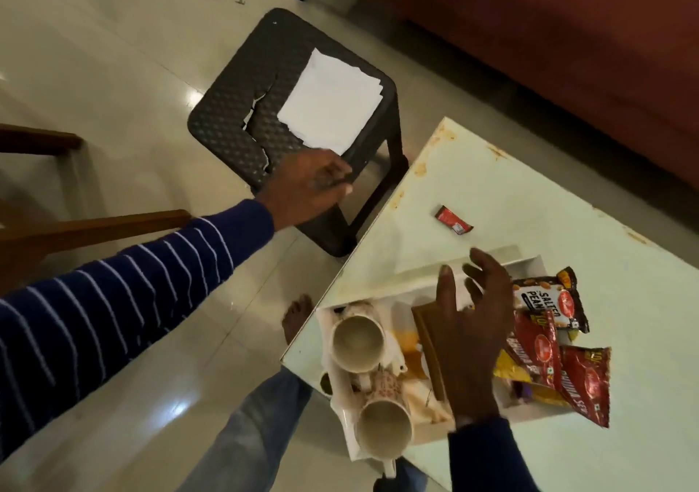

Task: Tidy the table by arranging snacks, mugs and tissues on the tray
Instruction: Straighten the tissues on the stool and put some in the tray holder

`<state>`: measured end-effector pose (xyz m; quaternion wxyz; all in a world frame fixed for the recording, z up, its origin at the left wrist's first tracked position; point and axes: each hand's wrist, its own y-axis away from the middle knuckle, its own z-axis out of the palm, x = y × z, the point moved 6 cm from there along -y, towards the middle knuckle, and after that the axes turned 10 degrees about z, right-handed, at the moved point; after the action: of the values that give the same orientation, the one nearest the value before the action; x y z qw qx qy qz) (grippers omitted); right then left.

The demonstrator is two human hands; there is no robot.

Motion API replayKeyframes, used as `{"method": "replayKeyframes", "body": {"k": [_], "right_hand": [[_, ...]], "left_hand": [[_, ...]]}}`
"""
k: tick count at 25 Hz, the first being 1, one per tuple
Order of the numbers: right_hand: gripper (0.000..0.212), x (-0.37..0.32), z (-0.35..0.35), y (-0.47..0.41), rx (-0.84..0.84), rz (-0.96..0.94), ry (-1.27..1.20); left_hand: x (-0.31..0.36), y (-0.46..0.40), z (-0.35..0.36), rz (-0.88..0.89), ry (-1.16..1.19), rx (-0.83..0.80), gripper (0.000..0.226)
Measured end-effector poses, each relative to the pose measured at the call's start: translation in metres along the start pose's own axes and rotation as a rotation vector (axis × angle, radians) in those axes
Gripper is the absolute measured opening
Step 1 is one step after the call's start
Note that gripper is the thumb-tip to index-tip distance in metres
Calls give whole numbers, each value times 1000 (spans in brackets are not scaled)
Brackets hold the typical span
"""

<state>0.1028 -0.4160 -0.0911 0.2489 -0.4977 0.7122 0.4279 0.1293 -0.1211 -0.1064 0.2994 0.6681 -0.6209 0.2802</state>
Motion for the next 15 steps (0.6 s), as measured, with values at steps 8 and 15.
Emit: {"method": "replayKeyframes", "body": {"k": [8,15], "right_hand": [[25,-84,158,-106,-299,235,-68],[51,-107,221,-143,-213,131,81]], "left_hand": [[-118,-57,-64,-514,55,284,55],[-143,-88,-48,-425,-16,187,67]]}}
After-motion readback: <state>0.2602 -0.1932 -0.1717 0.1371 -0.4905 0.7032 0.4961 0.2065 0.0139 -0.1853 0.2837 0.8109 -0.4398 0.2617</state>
